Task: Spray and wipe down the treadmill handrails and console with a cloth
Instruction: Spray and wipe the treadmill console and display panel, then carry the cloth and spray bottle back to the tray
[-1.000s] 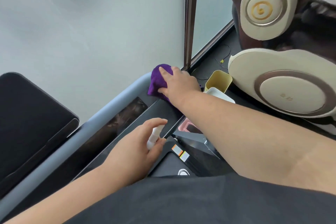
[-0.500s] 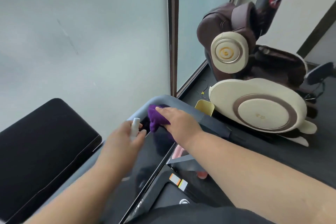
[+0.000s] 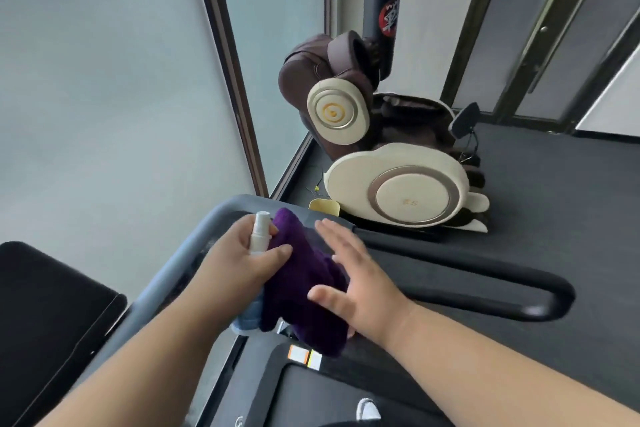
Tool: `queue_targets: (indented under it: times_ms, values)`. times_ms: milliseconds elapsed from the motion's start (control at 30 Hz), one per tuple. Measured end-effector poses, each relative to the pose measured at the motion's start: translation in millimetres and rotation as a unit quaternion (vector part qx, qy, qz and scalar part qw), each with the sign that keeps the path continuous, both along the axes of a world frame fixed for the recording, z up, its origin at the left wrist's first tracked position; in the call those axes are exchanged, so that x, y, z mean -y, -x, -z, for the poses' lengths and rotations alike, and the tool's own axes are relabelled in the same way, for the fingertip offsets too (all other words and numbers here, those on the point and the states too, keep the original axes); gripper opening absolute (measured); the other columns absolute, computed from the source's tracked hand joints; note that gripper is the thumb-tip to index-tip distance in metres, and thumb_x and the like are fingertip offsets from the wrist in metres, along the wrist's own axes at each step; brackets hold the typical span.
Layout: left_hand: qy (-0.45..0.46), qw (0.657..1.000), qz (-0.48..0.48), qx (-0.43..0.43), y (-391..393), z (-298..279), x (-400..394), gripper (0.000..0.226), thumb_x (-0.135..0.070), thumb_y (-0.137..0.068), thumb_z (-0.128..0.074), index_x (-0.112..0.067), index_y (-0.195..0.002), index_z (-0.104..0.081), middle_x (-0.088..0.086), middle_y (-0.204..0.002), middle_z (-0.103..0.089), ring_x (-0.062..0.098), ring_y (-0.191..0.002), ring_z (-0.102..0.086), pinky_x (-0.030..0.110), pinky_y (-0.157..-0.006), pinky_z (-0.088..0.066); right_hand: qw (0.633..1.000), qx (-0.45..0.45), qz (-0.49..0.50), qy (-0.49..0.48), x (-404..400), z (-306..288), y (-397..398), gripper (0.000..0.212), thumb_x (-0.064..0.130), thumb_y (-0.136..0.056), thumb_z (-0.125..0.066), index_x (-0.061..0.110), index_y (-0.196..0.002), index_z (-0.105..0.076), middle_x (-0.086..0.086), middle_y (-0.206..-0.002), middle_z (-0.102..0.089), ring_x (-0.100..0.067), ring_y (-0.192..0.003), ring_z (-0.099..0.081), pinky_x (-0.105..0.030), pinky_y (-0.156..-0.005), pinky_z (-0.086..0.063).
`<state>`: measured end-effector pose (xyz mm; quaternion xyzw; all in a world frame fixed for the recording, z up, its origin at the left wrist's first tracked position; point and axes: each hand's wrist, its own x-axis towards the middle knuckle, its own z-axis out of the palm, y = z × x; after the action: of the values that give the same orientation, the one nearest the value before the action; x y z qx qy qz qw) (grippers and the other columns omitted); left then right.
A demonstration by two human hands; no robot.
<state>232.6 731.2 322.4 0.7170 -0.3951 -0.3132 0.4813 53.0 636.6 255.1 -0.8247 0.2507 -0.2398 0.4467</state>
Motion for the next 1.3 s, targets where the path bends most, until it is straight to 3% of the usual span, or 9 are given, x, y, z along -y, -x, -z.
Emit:
queue_targets:
  times_ms: [67,133,233,367,500,600,800,1033,1300]
  values:
    - [0.012,0.998,0.061,-0.013,22,-8,7,0.026,-0.039,-0.065,-0.074,-0.032,-0.086,-0.060,-0.005,-0.076,-0.065,0.015,-0.075,-0.063,0.040,-0.073,-0.053,0.984,0.013,0.051,-0.170,8,-6,33,0.105,0.089,-0.065,-0.059,0.055,-0.152,-0.012,0.018,-0.164,-0.015,-0.003,-0.149,-0.020,-0.044,-0.122,-0.022]
    - [0.039,0.992,0.117,-0.025,46,-18,15,0.032,-0.042,-0.062,-0.074,-0.027,-0.086,-0.060,0.000,-0.077,-0.061,0.017,-0.074,-0.057,0.042,-0.070,-0.048,0.927,0.047,0.026,-0.372,13,-11,62,0.119,0.088,-0.055,-0.070,0.049,-0.153,-0.016,0.007,-0.162,-0.029,-0.014,-0.145,-0.035,-0.044,-0.120,-0.025]
    - [0.067,0.981,0.172,-0.064,84,-31,28,0.038,-0.039,-0.062,-0.075,-0.018,-0.088,-0.058,0.006,-0.078,-0.059,0.021,-0.073,-0.057,0.040,-0.067,-0.047,0.865,0.164,-0.039,-0.473,14,-15,103,0.101,0.051,-0.073,-0.084,0.029,-0.155,-0.029,-0.004,-0.153,-0.046,-0.024,-0.138,-0.046,-0.045,-0.115,-0.037]
    - [0.086,0.958,0.244,-0.122,152,-35,50,0.031,-0.034,-0.061,-0.078,-0.023,-0.081,-0.058,0.002,-0.072,-0.060,0.015,-0.064,-0.059,0.025,-0.054,-0.048,0.848,0.259,0.059,-0.458,14,-23,169,0.083,0.021,-0.069,-0.089,0.019,-0.141,-0.049,-0.009,-0.138,-0.061,-0.022,-0.125,-0.059,-0.029,-0.094,-0.051]
    - [0.077,0.957,0.262,-0.102,236,-20,81,0.031,-0.038,-0.064,-0.078,-0.023,-0.087,-0.062,0.007,-0.079,-0.064,0.017,-0.071,-0.063,0.028,-0.059,-0.052,0.831,0.311,0.194,-0.418,22,-17,264,0.063,0.012,-0.076,-0.082,0.029,-0.131,-0.055,-0.002,-0.123,-0.070,-0.023,-0.113,-0.067,-0.041,-0.089,-0.056]
    - [0.068,0.960,0.261,-0.072,311,-8,108,0.023,-0.027,-0.080,-0.075,-0.018,-0.095,-0.060,0.002,-0.083,-0.066,0.012,-0.076,-0.063,0.024,-0.064,-0.051,0.869,0.268,0.291,-0.296,31,-16,342,0.062,0.023,-0.078,-0.082,0.047,-0.128,-0.054,0.013,-0.122,-0.067,-0.016,-0.116,-0.065,-0.045,-0.098,-0.053]
    - [0.070,0.956,0.273,-0.079,441,-1,155,0.020,-0.028,-0.083,-0.072,-0.025,-0.099,-0.060,-0.011,-0.079,-0.066,0.003,-0.073,-0.061,0.020,-0.063,-0.051,0.865,0.253,0.392,-0.183,64,-28,460,0.060,0.019,-0.090,-0.074,0.059,-0.126,-0.047,0.031,-0.122,-0.061,0.003,-0.114,-0.061,-0.031,-0.101,-0.050]
    - [0.041,0.941,0.335,0.021,496,4,198,0.036,-0.018,-0.084,-0.073,-0.046,-0.105,-0.063,-0.016,-0.096,-0.068,0.007,-0.087,-0.066,0.026,-0.078,-0.056,0.873,0.178,0.440,-0.114,96,-38,513,0.046,0.021,-0.096,-0.064,0.064,-0.112,-0.057,0.024,-0.120,-0.064,0.006,-0.109,-0.060,-0.022,-0.096,-0.049]
    - [0.058,0.909,0.412,0.004,517,7,266,0.053,-0.014,-0.086,-0.070,-0.047,-0.126,-0.056,-0.022,-0.117,-0.064,-0.005,-0.108,-0.058,0.022,-0.091,-0.049,0.904,0.022,0.422,-0.069,142,-54,551,0.045,0.018,-0.100,-0.058,0.059,-0.117,-0.061,0.017,-0.132,-0.055,0.012,-0.112,-0.053,-0.009,-0.099,-0.040]
